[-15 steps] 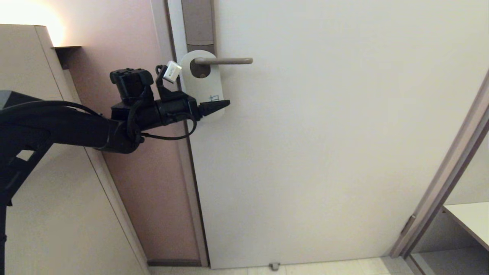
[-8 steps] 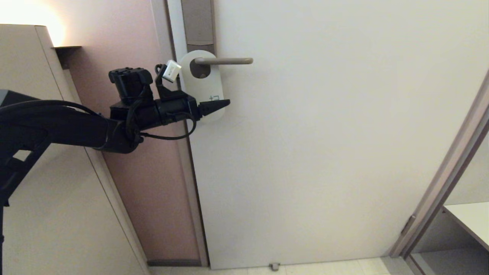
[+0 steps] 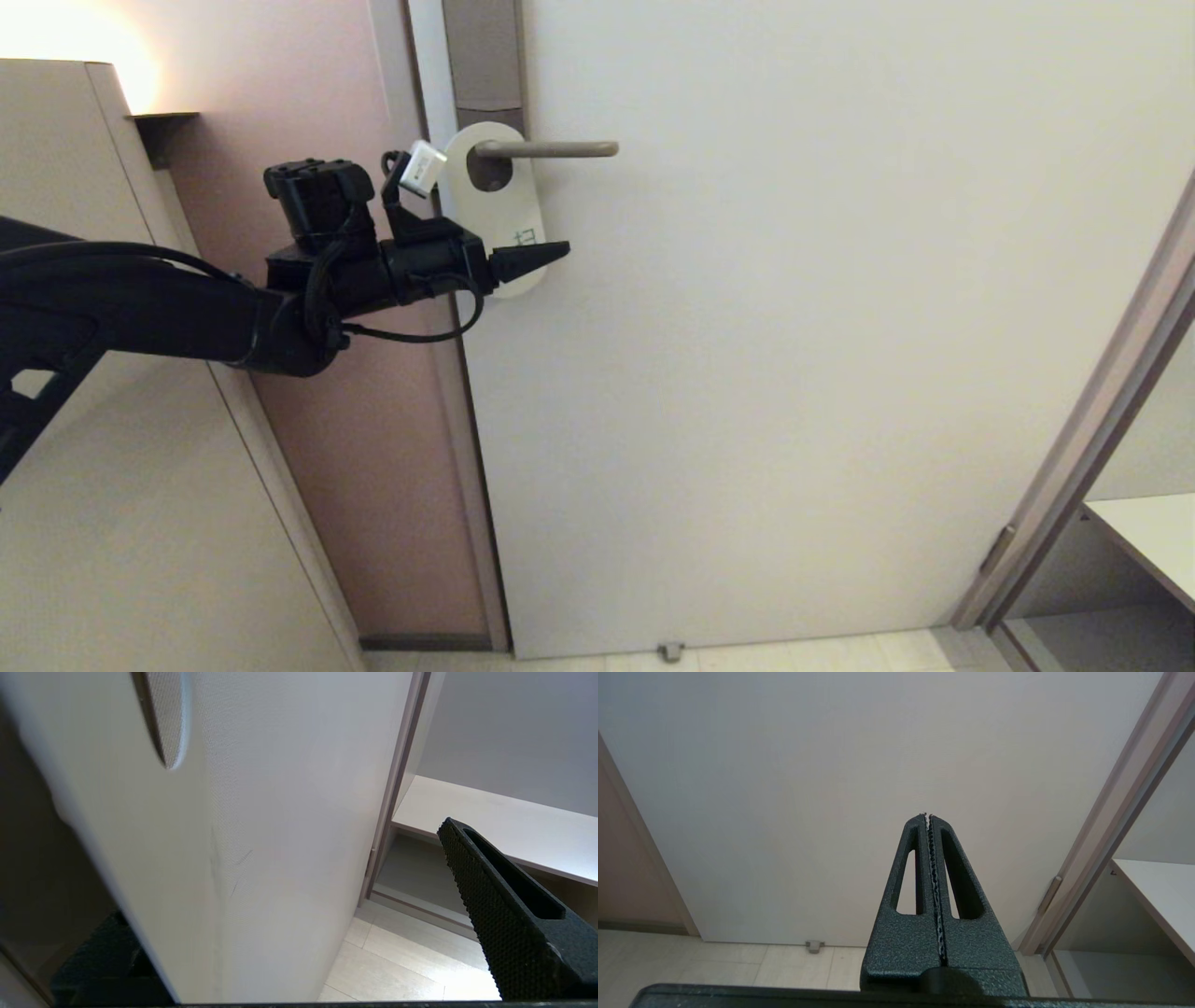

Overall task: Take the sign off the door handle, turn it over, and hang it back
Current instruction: Take down the sign

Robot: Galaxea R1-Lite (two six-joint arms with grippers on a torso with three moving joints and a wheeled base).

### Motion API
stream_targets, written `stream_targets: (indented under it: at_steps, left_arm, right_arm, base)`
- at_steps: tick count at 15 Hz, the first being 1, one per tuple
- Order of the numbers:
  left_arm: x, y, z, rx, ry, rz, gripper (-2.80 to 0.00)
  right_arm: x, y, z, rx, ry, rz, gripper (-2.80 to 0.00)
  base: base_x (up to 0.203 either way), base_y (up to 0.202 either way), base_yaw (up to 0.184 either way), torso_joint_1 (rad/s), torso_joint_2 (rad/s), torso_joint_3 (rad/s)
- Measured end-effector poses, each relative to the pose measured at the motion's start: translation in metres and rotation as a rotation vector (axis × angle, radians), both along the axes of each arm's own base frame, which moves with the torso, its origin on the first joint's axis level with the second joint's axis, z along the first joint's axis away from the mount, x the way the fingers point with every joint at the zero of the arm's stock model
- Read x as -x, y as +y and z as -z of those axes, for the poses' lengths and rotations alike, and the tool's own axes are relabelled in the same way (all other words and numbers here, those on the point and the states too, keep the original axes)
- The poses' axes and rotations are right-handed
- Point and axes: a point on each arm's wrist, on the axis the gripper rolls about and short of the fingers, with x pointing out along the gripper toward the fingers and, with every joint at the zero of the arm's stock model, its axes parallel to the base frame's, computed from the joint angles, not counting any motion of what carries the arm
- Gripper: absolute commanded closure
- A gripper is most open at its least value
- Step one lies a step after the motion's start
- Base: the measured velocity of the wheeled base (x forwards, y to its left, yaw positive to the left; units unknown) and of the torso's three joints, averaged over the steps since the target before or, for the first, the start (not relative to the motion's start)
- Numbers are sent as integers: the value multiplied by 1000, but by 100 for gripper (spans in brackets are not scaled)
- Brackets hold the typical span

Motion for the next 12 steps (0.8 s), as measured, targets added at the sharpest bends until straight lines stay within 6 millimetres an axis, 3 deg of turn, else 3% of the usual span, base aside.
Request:
stream_targets:
  at_steps: [6, 7, 12]
  left_arm:
    - [4, 1, -3, -2, -7, -2, -280]
    - [5, 2, -3, -1, -11, -3, 0]
    - [7, 2, -6, 15, -33, -6, 0]
  right_arm:
    - [0, 0, 0, 0, -1, 0, 0]
    - [0, 0, 0, 0, -1, 0, 0]
    - [0, 0, 0, 0, 0, 0, 0]
  base:
    - [0, 0, 0, 0, 0, 0]
    - [0, 0, 0, 0, 0, 0]
    - [0, 0, 0, 0, 0, 0]
